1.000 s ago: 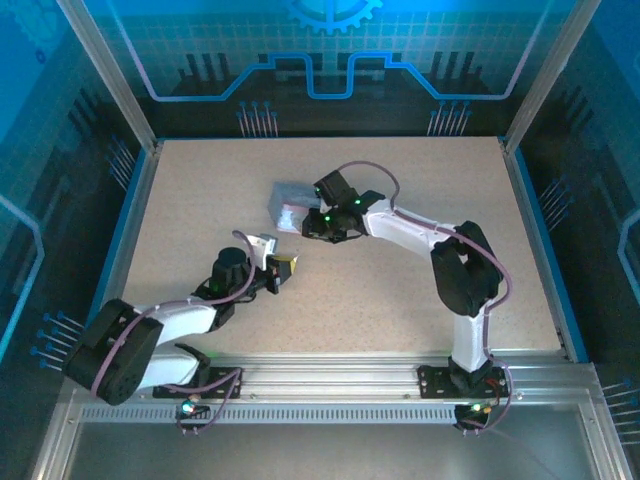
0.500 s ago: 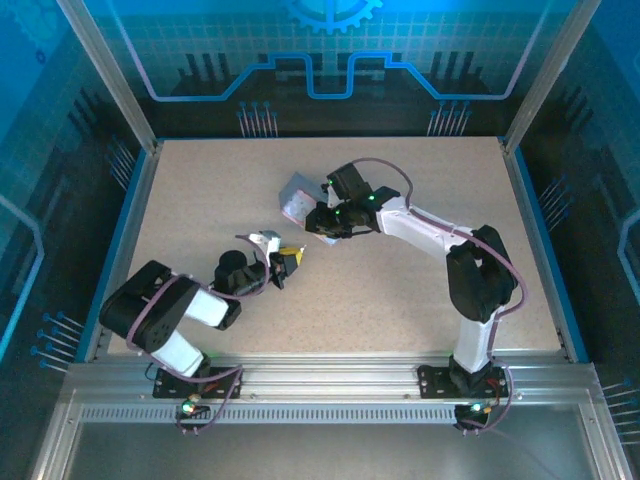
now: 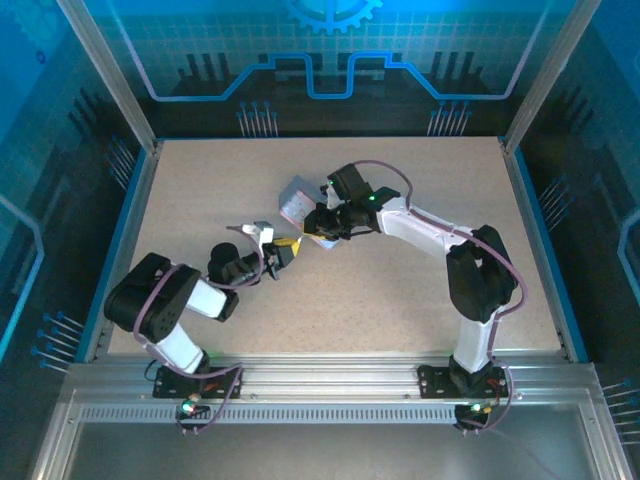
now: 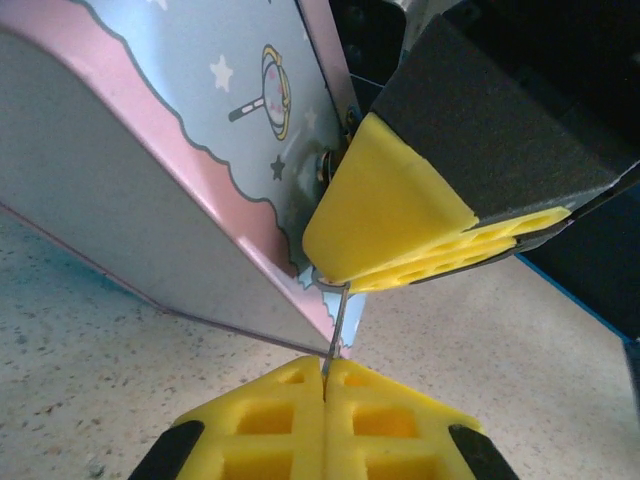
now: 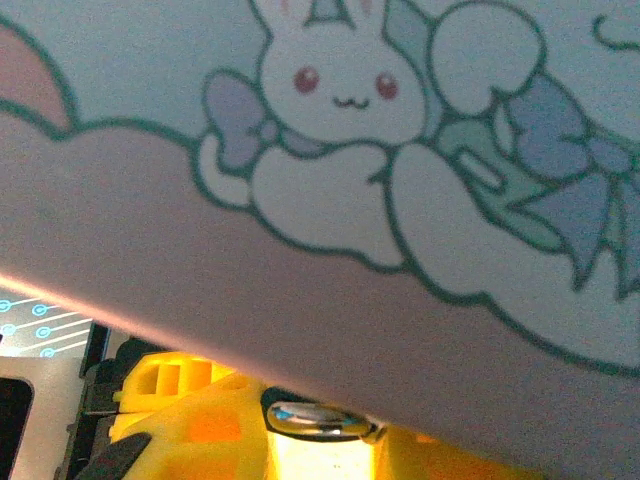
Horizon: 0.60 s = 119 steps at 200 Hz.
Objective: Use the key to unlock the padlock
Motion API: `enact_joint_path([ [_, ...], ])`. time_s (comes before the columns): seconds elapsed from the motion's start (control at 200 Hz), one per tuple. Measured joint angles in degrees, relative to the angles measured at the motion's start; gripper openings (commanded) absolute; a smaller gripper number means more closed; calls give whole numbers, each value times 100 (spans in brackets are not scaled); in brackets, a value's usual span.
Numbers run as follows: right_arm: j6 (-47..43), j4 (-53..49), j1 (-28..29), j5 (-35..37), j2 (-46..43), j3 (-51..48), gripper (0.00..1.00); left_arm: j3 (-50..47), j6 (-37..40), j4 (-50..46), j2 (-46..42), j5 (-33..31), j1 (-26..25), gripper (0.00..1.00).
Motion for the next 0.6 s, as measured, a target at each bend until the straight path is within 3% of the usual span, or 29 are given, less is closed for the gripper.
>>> enact_joint_path([
  [0.285, 42, 44, -35, -96, 0, 0, 3, 232, -205, 4, 245, 415, 44, 0],
  [0.595, 44, 120, -57, -162, 0, -48, 2, 260, -328, 26, 382, 466, 151, 0],
])
